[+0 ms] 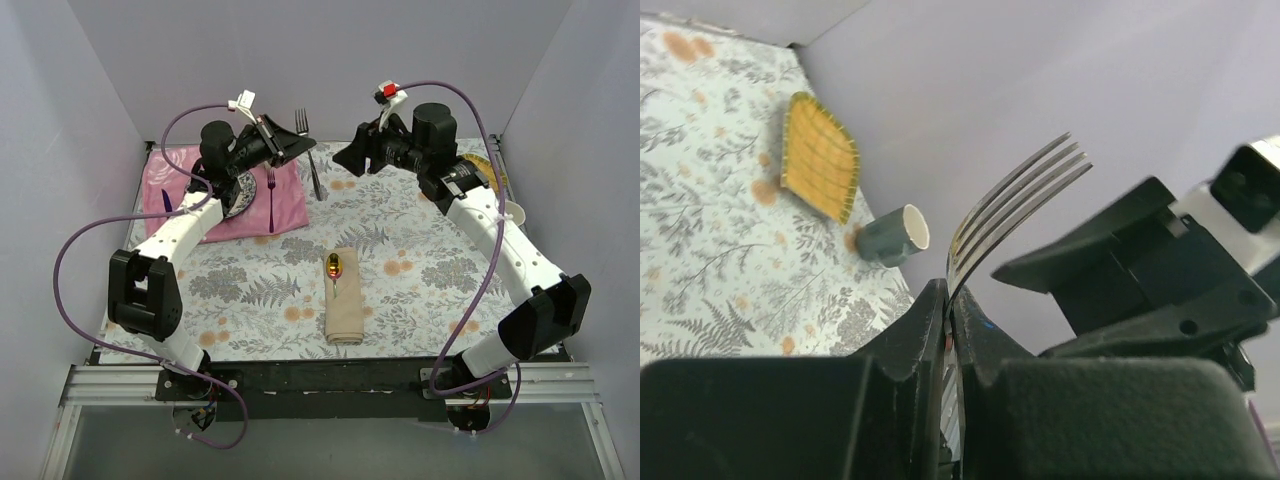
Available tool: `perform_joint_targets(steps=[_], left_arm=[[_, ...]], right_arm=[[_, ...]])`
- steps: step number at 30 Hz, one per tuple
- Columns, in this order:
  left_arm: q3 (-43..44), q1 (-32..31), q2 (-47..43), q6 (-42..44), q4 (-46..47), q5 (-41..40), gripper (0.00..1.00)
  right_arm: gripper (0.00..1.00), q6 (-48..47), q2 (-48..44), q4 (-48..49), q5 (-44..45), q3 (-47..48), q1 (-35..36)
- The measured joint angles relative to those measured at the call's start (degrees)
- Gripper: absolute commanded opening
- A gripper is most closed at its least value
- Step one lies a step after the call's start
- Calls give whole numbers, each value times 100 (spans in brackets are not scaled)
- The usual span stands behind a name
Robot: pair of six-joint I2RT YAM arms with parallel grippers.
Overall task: Fold the napkin into a case and place the utensils inside
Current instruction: Pass from the left arm to the right
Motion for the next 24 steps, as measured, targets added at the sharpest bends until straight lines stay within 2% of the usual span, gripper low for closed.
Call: perform_joint_targets(steps=[10, 14, 19, 24], left_arm=[[133, -444, 42, 398, -1956, -1161, 0], [133, -592, 42, 470, -2243, -1412, 0], [133, -686, 42, 481, -2378, -1580, 0], [133, -745, 42, 481, -2420, -1633, 0]], right_arm=[[47, 17, 378, -1679, 492, 660, 219], [45, 275, 520, -1882, 487, 754, 232], [35, 490, 697, -1917, 463, 780, 306], [34, 608, 846, -1952, 444, 839, 420]])
